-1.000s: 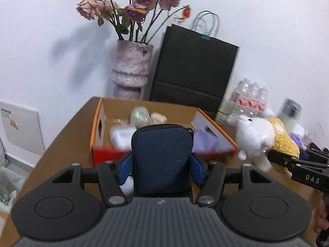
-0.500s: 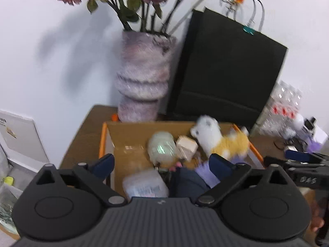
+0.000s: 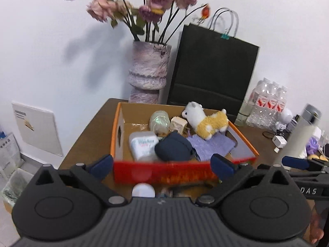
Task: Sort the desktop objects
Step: 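Withdraw both tools from the box back toward the table items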
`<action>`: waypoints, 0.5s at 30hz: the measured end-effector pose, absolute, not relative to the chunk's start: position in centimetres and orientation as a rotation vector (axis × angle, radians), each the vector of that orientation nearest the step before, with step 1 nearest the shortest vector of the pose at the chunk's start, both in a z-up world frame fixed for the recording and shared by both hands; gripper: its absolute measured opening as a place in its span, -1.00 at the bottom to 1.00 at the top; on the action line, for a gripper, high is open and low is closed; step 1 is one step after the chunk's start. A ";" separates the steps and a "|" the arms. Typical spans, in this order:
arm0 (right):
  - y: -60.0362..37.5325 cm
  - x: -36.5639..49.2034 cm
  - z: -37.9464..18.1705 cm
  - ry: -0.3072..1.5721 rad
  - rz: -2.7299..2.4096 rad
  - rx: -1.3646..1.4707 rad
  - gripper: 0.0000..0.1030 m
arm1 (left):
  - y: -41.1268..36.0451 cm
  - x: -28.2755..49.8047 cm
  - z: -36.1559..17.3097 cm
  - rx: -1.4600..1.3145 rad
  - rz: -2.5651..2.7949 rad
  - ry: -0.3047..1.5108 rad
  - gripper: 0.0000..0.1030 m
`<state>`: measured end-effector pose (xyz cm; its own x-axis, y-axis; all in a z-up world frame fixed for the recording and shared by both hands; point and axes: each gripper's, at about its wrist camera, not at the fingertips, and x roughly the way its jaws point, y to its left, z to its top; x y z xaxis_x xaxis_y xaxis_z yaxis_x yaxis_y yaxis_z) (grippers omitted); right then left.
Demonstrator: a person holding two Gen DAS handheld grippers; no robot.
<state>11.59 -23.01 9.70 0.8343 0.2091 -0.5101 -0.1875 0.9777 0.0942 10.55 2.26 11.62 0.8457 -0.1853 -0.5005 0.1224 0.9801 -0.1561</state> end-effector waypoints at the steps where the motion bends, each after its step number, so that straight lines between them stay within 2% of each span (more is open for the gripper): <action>1: -22.9 10.3 9.5 0.537 0.213 0.030 0.76 | 2.1 9.0 11.4 -0.114 -0.153 0.528 1.00; 4: -22.4 6.5 9.0 0.511 0.215 -0.006 0.76 | 1.8 4.6 10.3 -0.099 -0.118 0.507 1.00; 8: -21.9 1.4 7.8 0.456 0.232 -0.041 0.92 | 1.2 -0.7 8.5 -0.071 -0.072 0.487 1.00; 15: -20.8 -6.1 4.5 0.452 0.261 -0.129 0.92 | 1.1 -7.4 4.6 -0.162 -0.081 0.531 1.00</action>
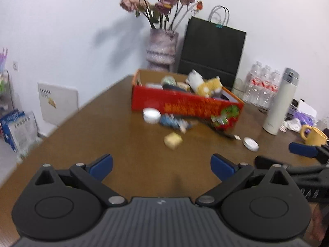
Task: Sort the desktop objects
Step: 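Withdraw both tools from the box back toward the table items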
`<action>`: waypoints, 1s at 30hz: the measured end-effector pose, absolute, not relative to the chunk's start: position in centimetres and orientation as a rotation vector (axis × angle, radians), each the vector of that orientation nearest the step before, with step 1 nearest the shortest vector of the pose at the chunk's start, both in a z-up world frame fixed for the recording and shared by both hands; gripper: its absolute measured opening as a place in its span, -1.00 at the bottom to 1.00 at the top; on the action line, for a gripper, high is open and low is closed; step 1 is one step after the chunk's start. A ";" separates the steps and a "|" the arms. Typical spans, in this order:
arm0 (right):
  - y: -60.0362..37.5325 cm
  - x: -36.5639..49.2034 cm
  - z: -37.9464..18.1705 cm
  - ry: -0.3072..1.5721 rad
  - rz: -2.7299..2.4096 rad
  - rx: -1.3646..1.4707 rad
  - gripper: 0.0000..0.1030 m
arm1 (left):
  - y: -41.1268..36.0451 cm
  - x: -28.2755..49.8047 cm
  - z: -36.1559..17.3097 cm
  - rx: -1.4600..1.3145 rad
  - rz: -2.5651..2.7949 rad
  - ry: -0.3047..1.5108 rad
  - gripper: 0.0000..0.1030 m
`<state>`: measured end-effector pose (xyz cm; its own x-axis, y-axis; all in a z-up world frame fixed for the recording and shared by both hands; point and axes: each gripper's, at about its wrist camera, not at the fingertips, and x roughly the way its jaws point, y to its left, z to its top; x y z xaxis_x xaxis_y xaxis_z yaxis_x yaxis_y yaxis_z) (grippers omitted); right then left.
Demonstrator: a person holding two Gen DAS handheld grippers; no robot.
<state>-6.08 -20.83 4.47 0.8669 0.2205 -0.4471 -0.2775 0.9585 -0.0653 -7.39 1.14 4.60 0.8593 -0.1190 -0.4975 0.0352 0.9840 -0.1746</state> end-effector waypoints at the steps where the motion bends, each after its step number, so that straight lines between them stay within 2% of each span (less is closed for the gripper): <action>1: -20.6 -7.0 4.0 0.458 0.263 -0.152 0.92 | 0.9 -8.2 4.2 -0.164 -0.087 0.533 1.00; 8: -19.8 -10.4 1.2 0.467 0.276 -0.280 0.93 | -0.4 -11.3 2.5 -0.122 -0.108 0.538 1.00; 18: -20.4 -10.7 0.7 0.460 0.275 -0.209 0.93 | -0.5 -10.4 1.4 -0.104 -0.074 0.591 1.00; 30: -21.5 -5.8 2.4 0.461 0.229 -0.212 0.93 | 0.8 -7.0 1.8 -0.104 -0.127 0.631 0.98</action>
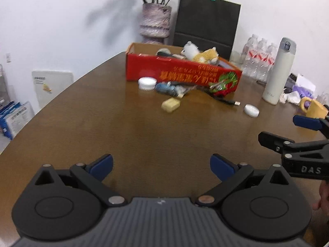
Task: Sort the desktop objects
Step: 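Withdraw both tools from the box back toward the table items, then grasp the small yellow cube with the left tool while the right tool grasps the white puck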
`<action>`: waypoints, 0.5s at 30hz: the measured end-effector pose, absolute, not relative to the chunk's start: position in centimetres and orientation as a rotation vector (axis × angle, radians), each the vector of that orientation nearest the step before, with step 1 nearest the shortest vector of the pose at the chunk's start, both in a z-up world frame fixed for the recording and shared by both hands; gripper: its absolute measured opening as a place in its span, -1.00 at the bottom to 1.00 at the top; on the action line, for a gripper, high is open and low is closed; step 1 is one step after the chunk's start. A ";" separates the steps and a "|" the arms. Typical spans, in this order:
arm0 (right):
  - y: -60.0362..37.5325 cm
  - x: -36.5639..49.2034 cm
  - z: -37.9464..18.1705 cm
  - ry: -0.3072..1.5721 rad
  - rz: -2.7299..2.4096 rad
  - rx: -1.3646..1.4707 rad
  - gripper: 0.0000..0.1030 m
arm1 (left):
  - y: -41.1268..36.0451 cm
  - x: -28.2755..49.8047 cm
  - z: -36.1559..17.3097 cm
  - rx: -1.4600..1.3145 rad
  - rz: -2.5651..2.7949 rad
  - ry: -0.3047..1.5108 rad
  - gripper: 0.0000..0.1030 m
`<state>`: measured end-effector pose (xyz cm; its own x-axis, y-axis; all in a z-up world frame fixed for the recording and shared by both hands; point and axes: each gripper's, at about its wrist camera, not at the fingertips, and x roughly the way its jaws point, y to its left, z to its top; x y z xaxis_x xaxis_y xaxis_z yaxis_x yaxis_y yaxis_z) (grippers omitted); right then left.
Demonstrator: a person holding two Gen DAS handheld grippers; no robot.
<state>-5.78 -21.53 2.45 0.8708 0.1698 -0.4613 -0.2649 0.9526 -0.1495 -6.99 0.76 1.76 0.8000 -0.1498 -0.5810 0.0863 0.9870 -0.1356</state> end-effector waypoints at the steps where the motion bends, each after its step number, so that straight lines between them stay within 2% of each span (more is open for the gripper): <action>1: -21.9 -5.0 2.5 0.469 0.220 -0.201 0.92 | 0.8 -6.2 2.0 -0.104 -0.149 0.629 0.98; 7: -24.2 -0.9 2.0 0.525 0.163 -0.134 0.85 | 0.4 -0.6 2.2 -0.049 -0.206 0.678 0.79; 10: -24.9 1.3 1.3 0.572 0.144 -0.117 0.69 | -0.1 2.2 2.0 -0.041 -0.250 0.709 0.69; 13: -25.5 3.7 0.7 0.604 0.124 -0.096 0.54 | -0.6 4.9 1.5 -0.035 -0.274 0.740 0.44; 15: -25.9 5.3 0.3 0.621 0.106 -0.078 0.45 | -1.0 6.4 1.2 -0.029 -0.289 0.750 0.43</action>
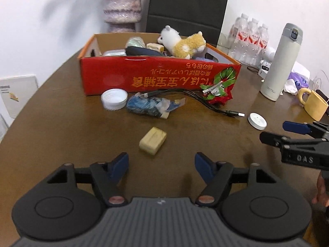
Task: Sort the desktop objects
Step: 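Grasp the small yellow cube with the left tool while the right tool grasps the white puck, then lift the cube and puck and carry both over the cardboard box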
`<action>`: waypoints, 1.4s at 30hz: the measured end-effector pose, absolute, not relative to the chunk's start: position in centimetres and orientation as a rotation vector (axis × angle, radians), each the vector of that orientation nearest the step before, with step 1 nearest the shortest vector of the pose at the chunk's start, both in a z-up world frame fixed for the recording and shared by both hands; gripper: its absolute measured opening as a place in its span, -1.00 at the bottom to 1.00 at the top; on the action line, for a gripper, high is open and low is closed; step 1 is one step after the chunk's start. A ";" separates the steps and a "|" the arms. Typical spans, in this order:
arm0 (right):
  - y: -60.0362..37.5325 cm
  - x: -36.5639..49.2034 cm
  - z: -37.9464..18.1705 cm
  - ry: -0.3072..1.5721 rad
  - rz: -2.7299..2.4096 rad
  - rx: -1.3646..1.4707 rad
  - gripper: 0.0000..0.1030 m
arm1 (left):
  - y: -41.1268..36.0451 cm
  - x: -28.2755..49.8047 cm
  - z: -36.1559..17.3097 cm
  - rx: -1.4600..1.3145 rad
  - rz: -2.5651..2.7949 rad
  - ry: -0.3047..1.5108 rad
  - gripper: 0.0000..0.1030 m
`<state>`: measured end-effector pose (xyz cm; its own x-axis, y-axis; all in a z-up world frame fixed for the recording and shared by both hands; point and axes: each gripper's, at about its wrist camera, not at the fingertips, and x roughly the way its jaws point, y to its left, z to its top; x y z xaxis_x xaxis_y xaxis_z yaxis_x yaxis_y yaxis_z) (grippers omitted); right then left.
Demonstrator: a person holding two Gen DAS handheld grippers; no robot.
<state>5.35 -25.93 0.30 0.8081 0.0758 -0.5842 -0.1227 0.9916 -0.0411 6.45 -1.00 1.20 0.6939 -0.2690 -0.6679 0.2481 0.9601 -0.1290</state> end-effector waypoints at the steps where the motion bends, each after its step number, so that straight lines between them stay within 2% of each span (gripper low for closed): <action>1: -26.1 6.2 0.1 0.632 0.098 -0.068 0.43 | -1.2 7.2 1.1 -0.027 -0.294 0.751 0.41; 3: -26.4 7.8 -0.3 0.655 0.083 -0.055 0.37 | -1.5 8.2 0.9 -0.008 -0.301 0.746 0.37; 5: -26.5 8.8 -0.6 0.666 0.079 -0.050 0.21 | -1.8 8.8 0.7 0.001 -0.296 0.732 0.31; 6: -26.5 9.2 -0.9 0.674 0.080 -0.051 0.15 | -2.0 8.9 0.6 0.005 -0.287 0.722 0.18; 7: -26.4 9.4 -1.0 0.664 0.084 -0.045 0.04 | -2.1 8.9 0.6 0.018 -0.273 0.711 -0.19; 8: -26.3 9.4 -1.0 0.658 0.093 -0.047 -0.22 | -2.2 8.9 0.6 0.035 -0.256 0.703 -0.42; 12: -25.3 8.8 -1.0 0.637 0.090 -0.106 -0.26 | -1.7 8.4 0.6 -0.011 -0.256 0.701 -0.43; 15: -25.1 7.7 -0.4 0.626 0.102 -0.068 -0.27 | -1.6 7.3 0.8 -0.041 -0.227 0.704 -0.55; 18: -24.4 5.5 1.0 0.568 0.111 -0.060 -0.27 | -1.5 5.2 1.4 -0.084 -0.220 0.686 -0.56; 30: -21.0 -3.2 5.8 0.402 0.215 -0.109 -0.26 | -0.8 -4.8 7.4 -0.104 -0.122 0.459 -0.55; 42: -21.1 -11.3 10.4 0.183 0.243 -0.109 -0.26 | -0.7 -11.7 11.8 -0.116 -0.097 0.287 -0.56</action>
